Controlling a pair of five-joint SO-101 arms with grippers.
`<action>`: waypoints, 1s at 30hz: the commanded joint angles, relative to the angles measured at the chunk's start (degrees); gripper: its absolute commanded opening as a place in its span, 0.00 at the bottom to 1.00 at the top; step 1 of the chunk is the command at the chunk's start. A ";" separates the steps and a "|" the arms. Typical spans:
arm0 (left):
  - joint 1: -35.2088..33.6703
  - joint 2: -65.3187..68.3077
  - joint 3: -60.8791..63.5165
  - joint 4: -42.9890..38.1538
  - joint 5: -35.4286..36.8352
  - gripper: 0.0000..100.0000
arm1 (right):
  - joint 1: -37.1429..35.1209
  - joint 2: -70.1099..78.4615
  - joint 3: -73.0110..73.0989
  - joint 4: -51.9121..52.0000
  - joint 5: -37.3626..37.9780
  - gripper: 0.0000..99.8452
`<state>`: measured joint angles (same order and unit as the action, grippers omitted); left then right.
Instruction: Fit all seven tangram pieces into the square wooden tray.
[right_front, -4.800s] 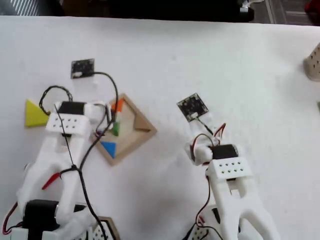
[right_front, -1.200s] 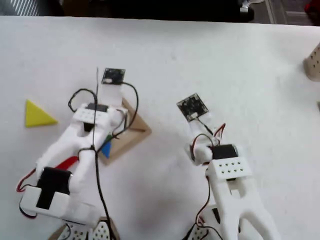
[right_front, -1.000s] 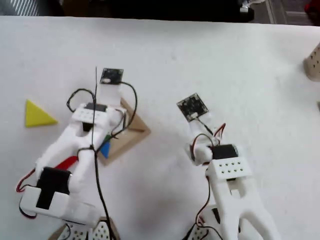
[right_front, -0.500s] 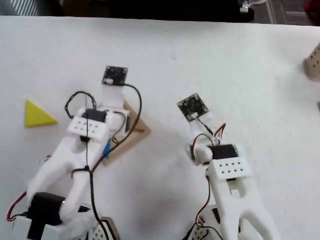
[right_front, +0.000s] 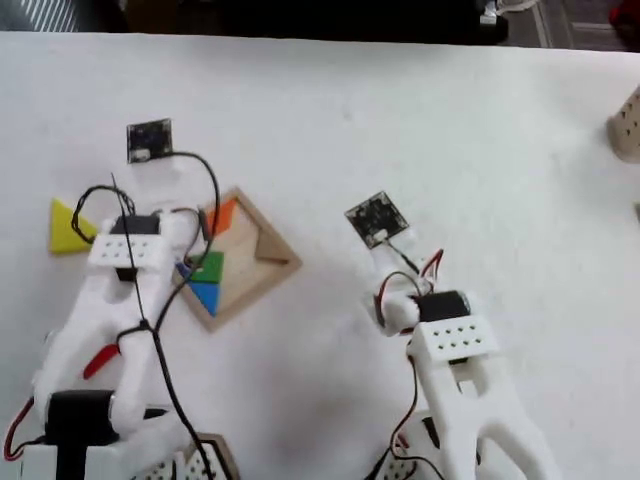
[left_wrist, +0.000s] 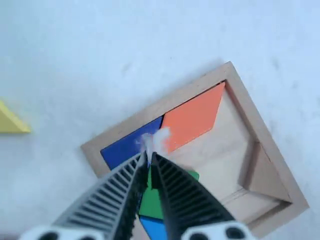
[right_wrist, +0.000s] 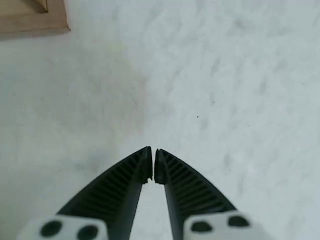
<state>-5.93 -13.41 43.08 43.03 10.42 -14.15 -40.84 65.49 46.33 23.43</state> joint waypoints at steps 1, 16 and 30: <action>3.91 -2.77 0.70 -1.23 0.53 0.02 | -0.57 -0.13 -0.35 -1.27 -0.35 0.02; 25.36 9.98 -2.11 -5.54 0.53 0.02 | -0.48 -0.13 -0.26 -1.89 -0.18 0.02; 22.02 10.86 -3.16 1.41 0.18 0.02 | -0.22 -0.40 -0.26 -1.80 0.00 0.02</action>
<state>18.59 -2.51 42.64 40.75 10.51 -14.15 -40.84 65.49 45.45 23.43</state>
